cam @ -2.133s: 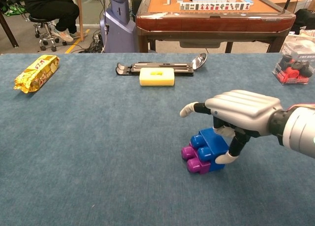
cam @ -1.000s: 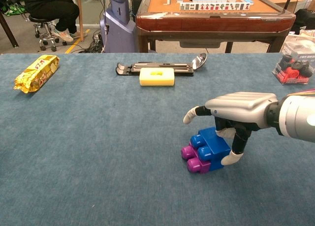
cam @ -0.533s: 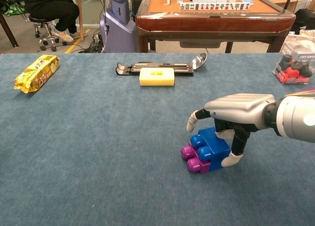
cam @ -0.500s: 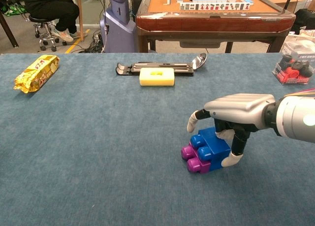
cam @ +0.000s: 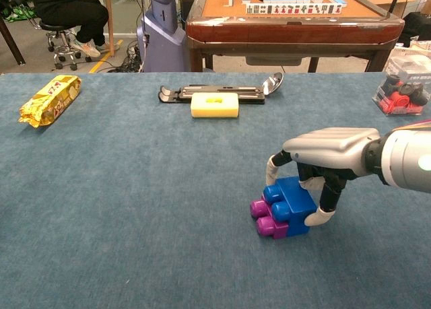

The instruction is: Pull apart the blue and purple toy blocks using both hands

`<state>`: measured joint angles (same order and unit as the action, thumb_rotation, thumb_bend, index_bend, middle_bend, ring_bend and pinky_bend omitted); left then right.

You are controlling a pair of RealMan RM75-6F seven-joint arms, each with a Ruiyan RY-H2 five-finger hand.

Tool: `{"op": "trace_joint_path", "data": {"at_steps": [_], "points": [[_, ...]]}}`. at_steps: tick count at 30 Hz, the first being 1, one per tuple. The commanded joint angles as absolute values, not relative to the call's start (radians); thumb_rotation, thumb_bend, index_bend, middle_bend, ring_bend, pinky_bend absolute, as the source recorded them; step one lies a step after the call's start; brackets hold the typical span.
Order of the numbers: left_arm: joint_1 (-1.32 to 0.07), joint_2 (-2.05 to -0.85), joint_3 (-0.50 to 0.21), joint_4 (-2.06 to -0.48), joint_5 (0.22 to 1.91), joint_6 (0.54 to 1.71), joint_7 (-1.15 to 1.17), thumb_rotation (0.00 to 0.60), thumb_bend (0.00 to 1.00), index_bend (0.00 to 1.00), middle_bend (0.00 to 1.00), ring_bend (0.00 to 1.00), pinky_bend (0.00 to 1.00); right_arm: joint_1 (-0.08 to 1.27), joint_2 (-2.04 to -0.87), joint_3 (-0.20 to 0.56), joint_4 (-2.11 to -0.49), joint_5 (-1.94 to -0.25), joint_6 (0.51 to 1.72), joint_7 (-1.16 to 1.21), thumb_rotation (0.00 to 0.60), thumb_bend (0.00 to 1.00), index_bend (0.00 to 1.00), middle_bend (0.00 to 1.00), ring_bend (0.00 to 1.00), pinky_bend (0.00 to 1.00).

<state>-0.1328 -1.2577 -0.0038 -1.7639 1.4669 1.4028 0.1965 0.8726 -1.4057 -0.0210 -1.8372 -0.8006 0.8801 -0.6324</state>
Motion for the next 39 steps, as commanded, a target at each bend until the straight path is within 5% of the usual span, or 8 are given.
{"op": "trace_joint_path", "data": {"at_steps": [1, 9, 23, 35, 39], "points": [[-0.133, -1.258, -0.004, -1.764, 1.467, 1.403, 0.197, 0.6, 0.02, 0.26, 0.49, 0.46, 0.74, 0.874, -1.408, -0.022, -1.835, -0.803, 0.883, -0.628, 0.6, 0.21, 0.38, 1.0, 0.97, 0.98], [-0.133, -1.259, -0.003, -1.765, 1.468, 1.402, 0.197, 0.6, 0.02, 0.26, 0.49, 0.46, 0.74, 0.871, -1.408, -0.025, -1.83, -0.832, 0.887, -0.601, 0.6, 0.37, 0.45, 1.0, 0.98, 0.98], [-0.171, -1.261, -0.034, -1.787, 1.467, 1.372, 0.202, 0.6, 0.02, 0.26, 0.49, 0.46, 0.74, 0.808, -1.256, 0.024, -1.908, -0.945, 0.916, -0.413, 0.6, 0.42, 0.48, 1.0, 0.99, 0.99], [-0.322, -1.303, -0.162, -1.858, 1.417, 1.257, 0.176, 0.6, 0.02, 0.26, 0.49, 0.47, 0.74, 0.764, -1.052, 0.101, -1.998, -1.027, 0.938, -0.259, 0.6, 0.44, 0.53, 1.0, 0.99, 0.99], [-0.382, -1.331, -0.223, -1.889, 1.366, 1.214, 0.146, 0.6, 0.02, 0.26, 0.57, 0.53, 0.76, 0.75, -1.001, 0.127, -2.011, -1.05, 0.94, -0.204, 0.6, 0.44, 0.55, 1.0, 0.99, 0.99]]}}
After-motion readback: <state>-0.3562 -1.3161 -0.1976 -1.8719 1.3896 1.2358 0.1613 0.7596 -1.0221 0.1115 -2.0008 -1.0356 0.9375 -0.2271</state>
